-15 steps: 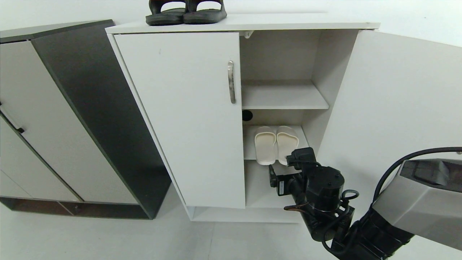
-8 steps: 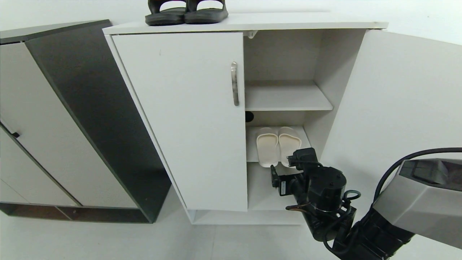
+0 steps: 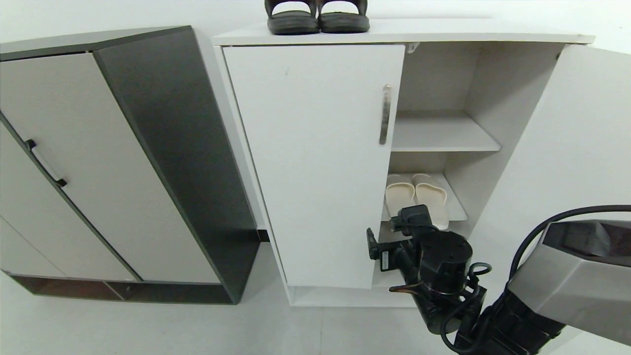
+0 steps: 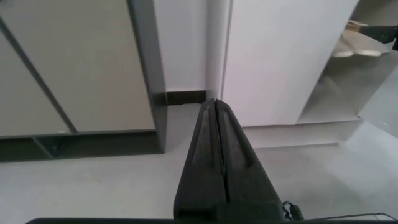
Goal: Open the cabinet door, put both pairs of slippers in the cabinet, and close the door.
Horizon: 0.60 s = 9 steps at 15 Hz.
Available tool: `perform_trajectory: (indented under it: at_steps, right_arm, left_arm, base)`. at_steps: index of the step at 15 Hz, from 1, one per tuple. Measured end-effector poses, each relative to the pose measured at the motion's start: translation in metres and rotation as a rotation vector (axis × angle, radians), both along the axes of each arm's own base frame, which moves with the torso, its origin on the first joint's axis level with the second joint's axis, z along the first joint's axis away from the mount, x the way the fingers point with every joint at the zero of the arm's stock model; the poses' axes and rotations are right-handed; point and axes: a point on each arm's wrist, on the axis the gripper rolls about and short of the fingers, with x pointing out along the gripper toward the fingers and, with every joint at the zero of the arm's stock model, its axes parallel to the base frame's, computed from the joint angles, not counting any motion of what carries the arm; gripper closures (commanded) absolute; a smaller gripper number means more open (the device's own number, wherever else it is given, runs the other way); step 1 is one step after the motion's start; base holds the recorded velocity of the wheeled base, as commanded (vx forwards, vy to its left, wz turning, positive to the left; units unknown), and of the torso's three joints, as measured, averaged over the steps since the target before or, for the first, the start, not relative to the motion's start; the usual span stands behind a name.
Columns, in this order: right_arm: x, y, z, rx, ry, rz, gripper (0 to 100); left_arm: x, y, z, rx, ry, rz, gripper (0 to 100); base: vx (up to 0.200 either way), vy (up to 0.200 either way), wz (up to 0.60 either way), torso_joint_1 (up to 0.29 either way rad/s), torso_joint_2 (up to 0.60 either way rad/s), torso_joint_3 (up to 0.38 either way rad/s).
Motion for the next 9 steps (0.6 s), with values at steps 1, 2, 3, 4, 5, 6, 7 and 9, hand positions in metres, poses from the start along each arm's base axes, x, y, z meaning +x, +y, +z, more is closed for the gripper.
perform_trajectory:
  at_steps: [1,2,3,4,5,6,7,9]
  right_arm:
    - [0.0003,-0.0002,-0.0004,-0.001,0.001,-0.001,0]
    - [0.0005,-0.0004,-0.0005,0.0,0.0,-0.001,0]
    - [0.0003,-0.0007,-0.001,-0.002,0.002,-0.001,0]
    - [0.0003,-0.0007,-0.0012,-0.002,0.0,-0.001,0]
    - [0.0002,-0.0007,-0.0021,-0.006,0.002,0.0,0]
    - [0.0002,-0.0007,-0.0022,-0.009,0.001,-0.001,0]
    - [0.0002,-0.0005,-0.0026,-0.012,0.001,0.0,0]
    - [-0.0007,-0.0007,-0.0037,-0.012,-0.001,0.005,0]
  left_arm:
    - [0.0,0.0,0.0,0.0,0.0,0.0,100]
    - [0.0,0.0,0.0,0.0,0.0,0.0,100]
    - [0.0,0.0,0.0,0.0,0.0,0.001,100]
    - [0.0,0.0,0.0,0.0,0.0,0.0,100]
    - [0.0,0.0,-0.0001,0.0,0.001,0.001,100]
    - [0.0,0.0,0.0,0.0,0.0,0.001,100]
    - [0.0,0.0,0.0,0.0,0.0,0.001,100]
    - [0.0,0.0,0.0,-0.001,0.0,0.002,100]
  base:
    - [0.0,0.2,0.0,0.002,0.0,0.002]
    - [0.0,0.2,0.0,0.002,0.01,0.002]
    - [0.0,0.2,0.0,-0.002,0.0,0.002]
    - [0.0,0.2,0.0,0.002,0.0,0.002]
    - [0.0,0.0,0.0,0.0,0.0,0.0]
    - [0.0,0.0,0.0,0.0,0.0,0.0]
    - [0.0,0.0,0.0,0.0,0.0,0.0]
    - [0.0,0.0,0.0,0.0,0.0,0.0]
